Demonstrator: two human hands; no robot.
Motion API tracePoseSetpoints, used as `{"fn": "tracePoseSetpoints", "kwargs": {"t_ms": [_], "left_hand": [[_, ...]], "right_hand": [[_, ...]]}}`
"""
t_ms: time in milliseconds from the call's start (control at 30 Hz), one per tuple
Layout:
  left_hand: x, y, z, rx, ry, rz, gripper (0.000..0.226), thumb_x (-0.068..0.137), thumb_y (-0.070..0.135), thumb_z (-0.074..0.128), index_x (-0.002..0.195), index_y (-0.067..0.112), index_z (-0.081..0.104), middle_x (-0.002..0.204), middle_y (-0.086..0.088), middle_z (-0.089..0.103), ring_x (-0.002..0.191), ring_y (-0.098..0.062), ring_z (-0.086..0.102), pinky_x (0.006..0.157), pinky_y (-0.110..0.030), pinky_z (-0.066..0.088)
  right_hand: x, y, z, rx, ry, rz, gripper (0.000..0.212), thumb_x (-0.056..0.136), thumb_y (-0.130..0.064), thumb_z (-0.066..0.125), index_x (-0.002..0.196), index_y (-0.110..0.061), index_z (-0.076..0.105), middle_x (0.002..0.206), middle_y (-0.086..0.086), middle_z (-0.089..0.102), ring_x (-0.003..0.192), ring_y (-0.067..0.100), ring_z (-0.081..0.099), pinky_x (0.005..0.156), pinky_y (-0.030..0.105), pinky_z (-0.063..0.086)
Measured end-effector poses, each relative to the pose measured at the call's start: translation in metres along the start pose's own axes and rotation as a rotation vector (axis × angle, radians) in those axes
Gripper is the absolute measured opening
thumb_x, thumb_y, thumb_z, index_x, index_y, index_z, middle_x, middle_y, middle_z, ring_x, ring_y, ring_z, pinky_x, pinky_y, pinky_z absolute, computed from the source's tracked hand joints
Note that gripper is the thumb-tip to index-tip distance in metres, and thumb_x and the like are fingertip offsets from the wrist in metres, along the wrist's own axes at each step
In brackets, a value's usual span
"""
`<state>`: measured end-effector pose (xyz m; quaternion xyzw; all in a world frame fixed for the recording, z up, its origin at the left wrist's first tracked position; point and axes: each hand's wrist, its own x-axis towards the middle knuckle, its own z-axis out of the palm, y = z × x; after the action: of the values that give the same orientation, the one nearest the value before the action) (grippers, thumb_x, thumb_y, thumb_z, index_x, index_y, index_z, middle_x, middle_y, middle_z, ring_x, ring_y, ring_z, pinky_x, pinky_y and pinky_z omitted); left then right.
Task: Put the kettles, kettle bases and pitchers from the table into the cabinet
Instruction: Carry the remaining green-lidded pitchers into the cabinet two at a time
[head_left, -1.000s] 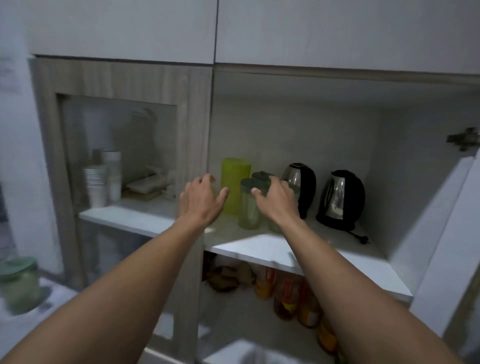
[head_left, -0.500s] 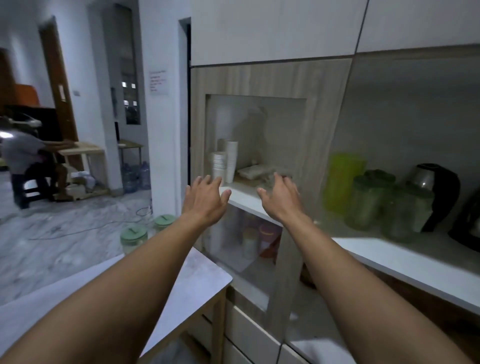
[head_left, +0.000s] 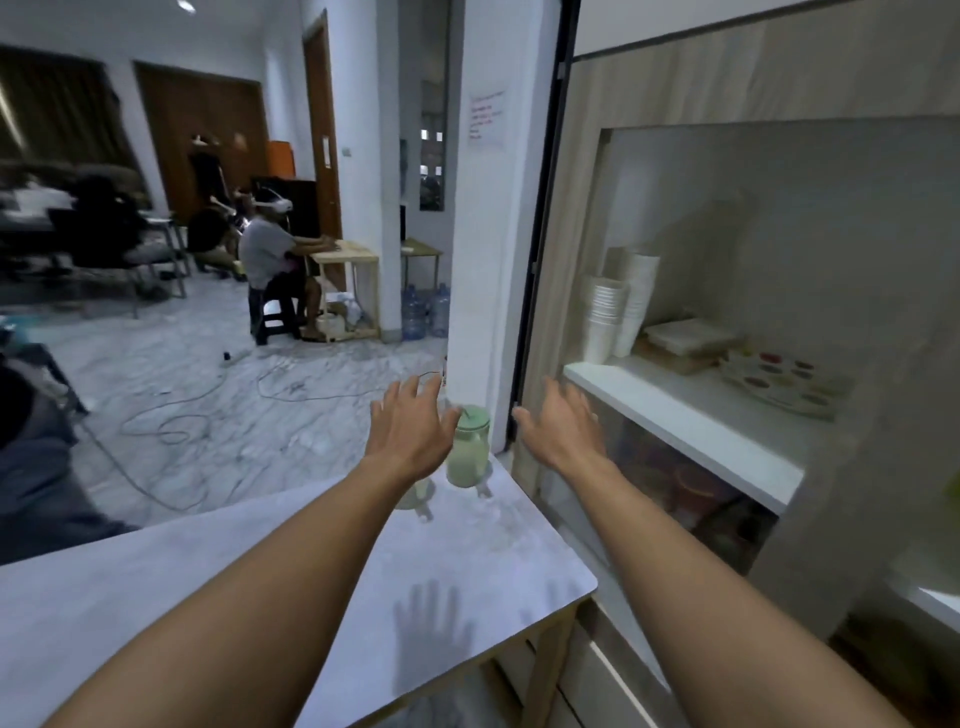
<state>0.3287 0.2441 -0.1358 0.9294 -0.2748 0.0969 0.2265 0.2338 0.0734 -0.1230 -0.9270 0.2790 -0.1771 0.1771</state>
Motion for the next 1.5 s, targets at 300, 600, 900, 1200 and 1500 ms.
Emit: {"fn": "tracePoseSetpoints", "kwargs": {"t_ms": [300, 600, 900, 1200, 1500], "left_hand": [[0.052, -0.048, 0.091, -0.059, -0.086, -0.211, 0.074, 0.096, 0.057, 0.042, 0.154, 0.014, 0.028, 0.159, -0.01, 0.032, 0.146, -0.031, 0.025, 0.117, -0.051, 0.025], [0.081, -0.085, 0.186, -0.361, -0.086, -0.561, 0.072, 0.068, 0.071, 0.061, 0.122, 0.023, 0.059, 0.122, -0.002, 0.065, 0.11, -0.026, 0.06, 0.088, -0.04, 0.052], [0.1, -0.101, 0.257, -0.61, -0.011, -0.814, 0.073, 0.072, 0.053, 0.079, 0.129, 0.017, 0.052, 0.125, 0.001, 0.062, 0.11, -0.02, 0.06, 0.083, -0.03, 0.044], [0.118, -0.096, 0.282, -0.654, 0.085, -0.838, 0.023, 0.091, 0.038, 0.063, 0.095, 0.016, 0.062, 0.085, 0.005, 0.064, 0.087, -0.022, 0.06, 0.065, -0.029, 0.04], [0.118, -0.101, 0.258, -0.617, 0.129, -0.732, 0.013, 0.094, 0.019, 0.053, 0.093, 0.006, 0.055, 0.081, 0.0, 0.058, 0.068, -0.008, 0.05, 0.053, -0.017, 0.038]], "right_hand": [[0.086, 0.018, 0.114, 0.005, -0.162, -0.107, 0.061, 0.098, -0.045, 0.053, 0.147, -0.013, 0.038, 0.149, 0.015, 0.042, 0.144, 0.035, 0.033, 0.114, 0.054, 0.033], [0.147, 0.054, 0.214, 0.161, -0.326, -0.061, 0.076, 0.093, -0.045, 0.065, 0.154, -0.017, 0.028, 0.145, 0.012, 0.045, 0.136, 0.034, 0.044, 0.109, 0.047, 0.042], [0.182, 0.074, 0.286, 0.407, -0.261, 0.112, 0.056, 0.094, -0.035, 0.068, 0.138, -0.021, 0.036, 0.134, 0.011, 0.06, 0.12, 0.034, 0.058, 0.089, 0.041, 0.049], [0.197, 0.072, 0.313, 0.576, -0.264, 0.279, 0.031, 0.092, -0.036, 0.07, 0.106, -0.013, 0.055, 0.096, 0.004, 0.065, 0.09, 0.028, 0.06, 0.068, 0.032, 0.038], [0.19, 0.059, 0.306, 0.635, -0.247, 0.283, 0.024, 0.095, -0.028, 0.057, 0.105, -0.007, 0.052, 0.092, 0.01, 0.063, 0.081, 0.03, 0.058, 0.057, 0.033, 0.038]]}}
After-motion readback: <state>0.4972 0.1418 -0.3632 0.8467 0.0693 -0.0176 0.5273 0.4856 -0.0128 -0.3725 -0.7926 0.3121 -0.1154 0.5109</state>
